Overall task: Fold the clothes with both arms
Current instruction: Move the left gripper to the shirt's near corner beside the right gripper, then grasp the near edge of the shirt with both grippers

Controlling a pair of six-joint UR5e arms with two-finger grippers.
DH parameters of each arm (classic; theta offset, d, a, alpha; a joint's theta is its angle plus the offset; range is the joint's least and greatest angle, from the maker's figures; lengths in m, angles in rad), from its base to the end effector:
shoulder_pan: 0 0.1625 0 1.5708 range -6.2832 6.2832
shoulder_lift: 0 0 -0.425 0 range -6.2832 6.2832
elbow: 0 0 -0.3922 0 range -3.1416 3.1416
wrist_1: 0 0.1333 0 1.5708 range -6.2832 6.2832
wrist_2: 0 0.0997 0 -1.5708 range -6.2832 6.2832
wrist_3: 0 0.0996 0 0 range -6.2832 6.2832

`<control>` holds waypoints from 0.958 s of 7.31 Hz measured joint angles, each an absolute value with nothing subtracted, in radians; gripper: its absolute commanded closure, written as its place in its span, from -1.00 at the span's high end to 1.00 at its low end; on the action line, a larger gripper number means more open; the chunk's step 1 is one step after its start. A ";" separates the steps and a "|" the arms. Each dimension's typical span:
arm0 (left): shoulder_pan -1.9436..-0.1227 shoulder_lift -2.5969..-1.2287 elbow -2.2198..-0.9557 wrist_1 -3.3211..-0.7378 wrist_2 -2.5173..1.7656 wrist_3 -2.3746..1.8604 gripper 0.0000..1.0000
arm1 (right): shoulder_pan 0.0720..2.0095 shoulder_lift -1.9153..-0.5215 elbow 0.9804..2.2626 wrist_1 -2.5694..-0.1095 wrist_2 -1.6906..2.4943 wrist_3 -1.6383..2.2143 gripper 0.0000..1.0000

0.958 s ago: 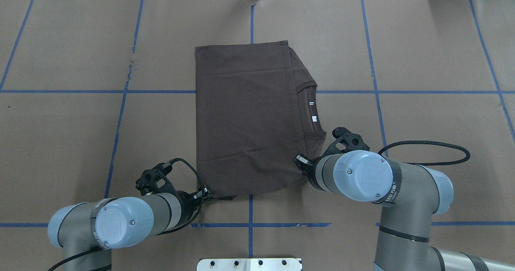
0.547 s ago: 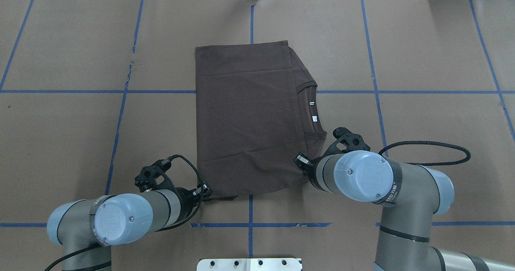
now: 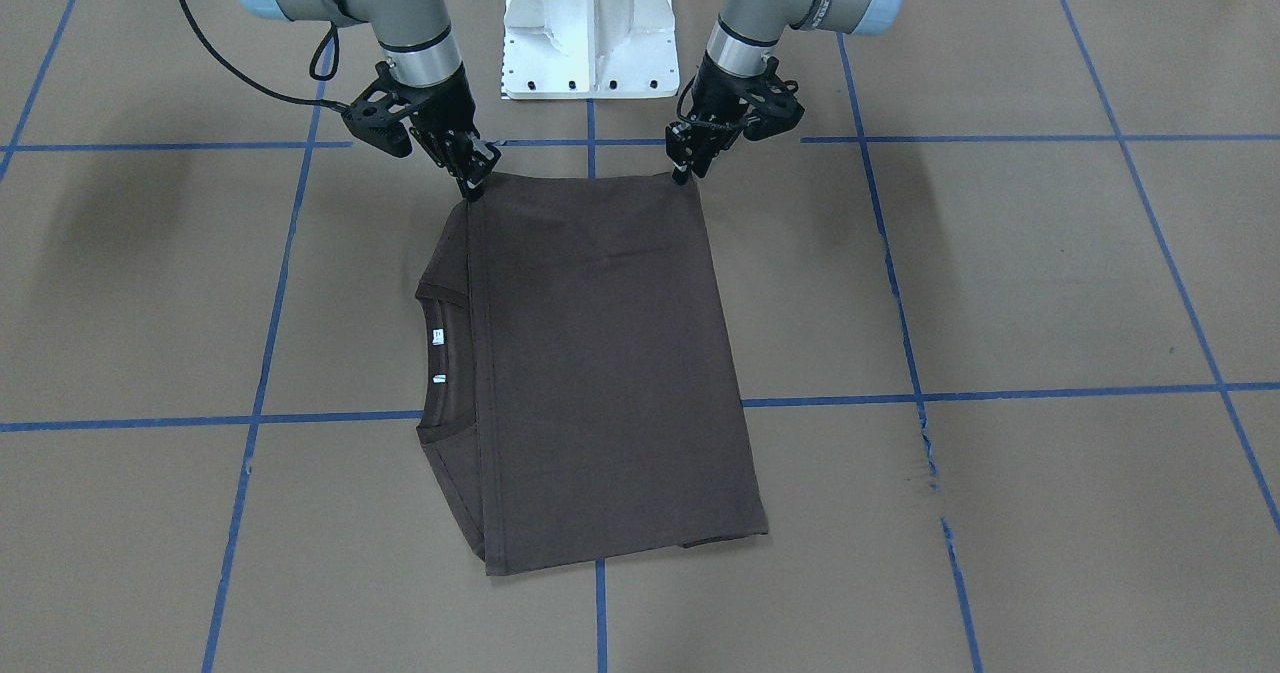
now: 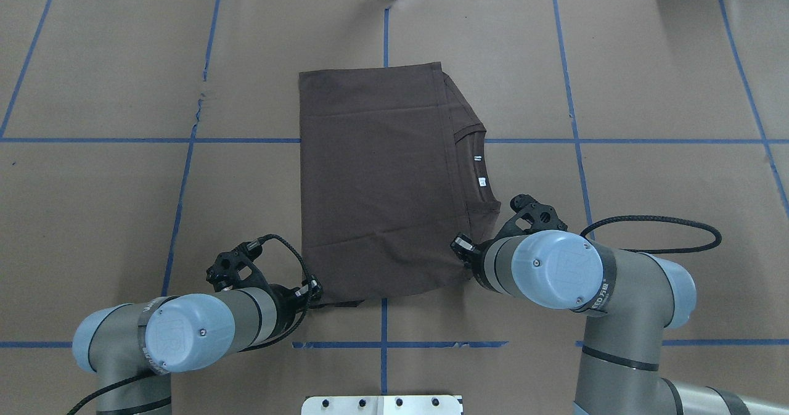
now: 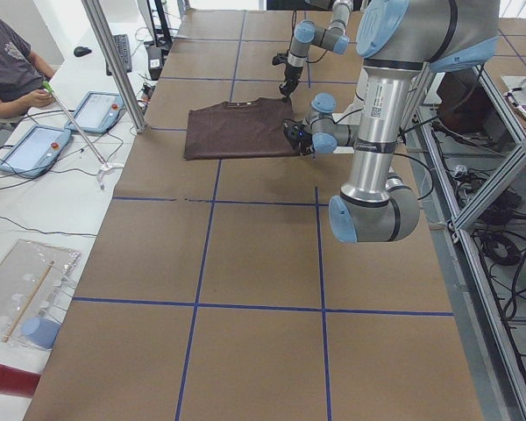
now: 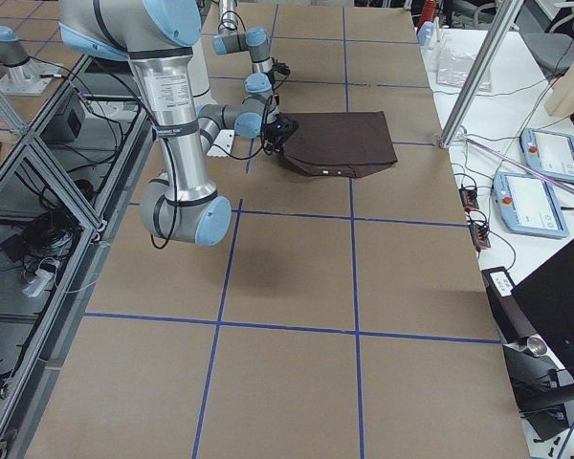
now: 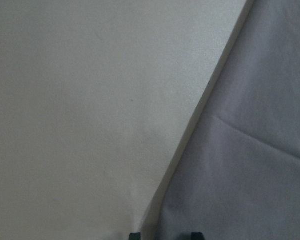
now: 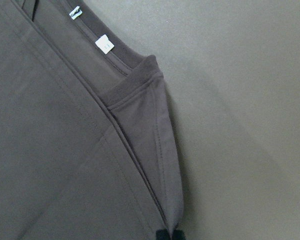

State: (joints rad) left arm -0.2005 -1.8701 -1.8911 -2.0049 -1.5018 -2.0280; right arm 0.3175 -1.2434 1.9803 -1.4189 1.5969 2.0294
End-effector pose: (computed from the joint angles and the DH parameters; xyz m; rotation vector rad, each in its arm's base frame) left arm 0.5407 -0.2529 0.3033 -0.0742 1.0725 -0.6309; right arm -0.4981 -0.3013 0.2867 -0.0890 -0.9055 0.7117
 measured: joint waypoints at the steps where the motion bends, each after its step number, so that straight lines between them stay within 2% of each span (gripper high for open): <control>1: -0.201 -1.870 -1.891 -2.005 -1.502 -2.028 -1.00 | 0.317 -1.244 1.981 -1.419 1.597 2.030 -1.00; 5: -0.203 -1.871 -1.913 -1.990 -1.504 -2.027 -1.00 | 0.318 -1.244 1.990 -1.419 1.597 2.031 -1.00; 7: -0.203 -1.845 -2.044 -1.889 -1.508 -2.026 -1.00 | 0.300 -1.275 2.050 -1.420 1.598 2.033 -1.00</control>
State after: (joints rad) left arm -0.2028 -1.8454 -2.0436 -1.8893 -1.5078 -2.0262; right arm 0.3003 -1.2750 2.0503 -1.4203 1.5982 2.0327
